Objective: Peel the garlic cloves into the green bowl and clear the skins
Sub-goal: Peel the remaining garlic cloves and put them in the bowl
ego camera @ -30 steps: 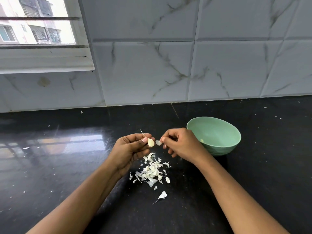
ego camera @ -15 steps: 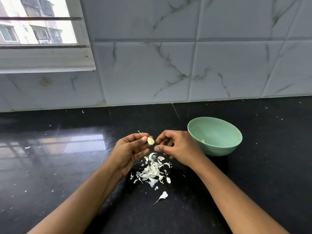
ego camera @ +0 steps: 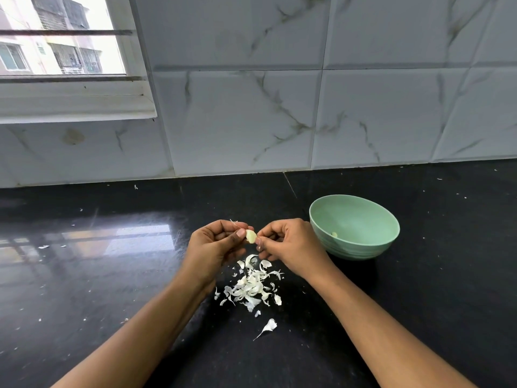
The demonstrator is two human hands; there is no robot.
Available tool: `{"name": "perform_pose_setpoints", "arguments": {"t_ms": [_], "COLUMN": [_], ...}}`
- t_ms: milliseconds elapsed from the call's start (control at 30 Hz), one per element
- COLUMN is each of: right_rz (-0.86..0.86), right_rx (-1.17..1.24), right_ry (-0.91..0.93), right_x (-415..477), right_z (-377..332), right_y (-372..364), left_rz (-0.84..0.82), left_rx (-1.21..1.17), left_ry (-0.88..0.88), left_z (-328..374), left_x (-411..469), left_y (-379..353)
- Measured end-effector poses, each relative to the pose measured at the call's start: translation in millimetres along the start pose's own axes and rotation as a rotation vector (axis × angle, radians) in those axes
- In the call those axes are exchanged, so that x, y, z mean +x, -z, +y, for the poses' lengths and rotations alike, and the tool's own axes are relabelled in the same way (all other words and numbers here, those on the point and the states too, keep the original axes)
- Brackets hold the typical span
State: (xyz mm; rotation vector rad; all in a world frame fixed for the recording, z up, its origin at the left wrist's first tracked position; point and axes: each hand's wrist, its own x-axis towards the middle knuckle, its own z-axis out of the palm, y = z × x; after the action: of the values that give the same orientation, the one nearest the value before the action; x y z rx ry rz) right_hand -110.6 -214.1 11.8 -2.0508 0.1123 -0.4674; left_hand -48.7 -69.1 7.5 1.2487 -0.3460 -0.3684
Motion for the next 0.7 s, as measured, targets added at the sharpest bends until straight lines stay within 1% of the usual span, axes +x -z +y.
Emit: {"name": "perform_pose_setpoints", "arguments": {"t_ms": [200, 300, 467, 600, 700], "right_rz": [0.021, 0.057, 0.118, 0.17, 0.21], "right_rx": [-0.063, -0.109, -0.252, -0.242, -0.207], "right_ry": [-0.051, -0.033, 0.043, 0.107, 0.075], "right_x": [-1.9, -3.8, -4.2, -0.9, 4.2], "right_z": [-0.4, -2.9, -1.2, 1.0, 4.8], "right_y": [-1.8, -3.2, -5.0, -1.7, 6.7], "left_rz": [-0.006, -0.014, -0.025, -0.071, -0.069], "left_rx": [0.079, 0.08, 0.064, 0.078, 0.075], "left_ry": [-0.037, -0.021, 0.055, 0.112, 0.128], "left_z": [0.4, 0.1, -0.5, 1.1, 1.8], "left_x": [-1.9, -1.9, 1.2, 0.2, -0.8], "left_y": [-2.1, -2.3, 2.5, 1.9, 1.0]}}
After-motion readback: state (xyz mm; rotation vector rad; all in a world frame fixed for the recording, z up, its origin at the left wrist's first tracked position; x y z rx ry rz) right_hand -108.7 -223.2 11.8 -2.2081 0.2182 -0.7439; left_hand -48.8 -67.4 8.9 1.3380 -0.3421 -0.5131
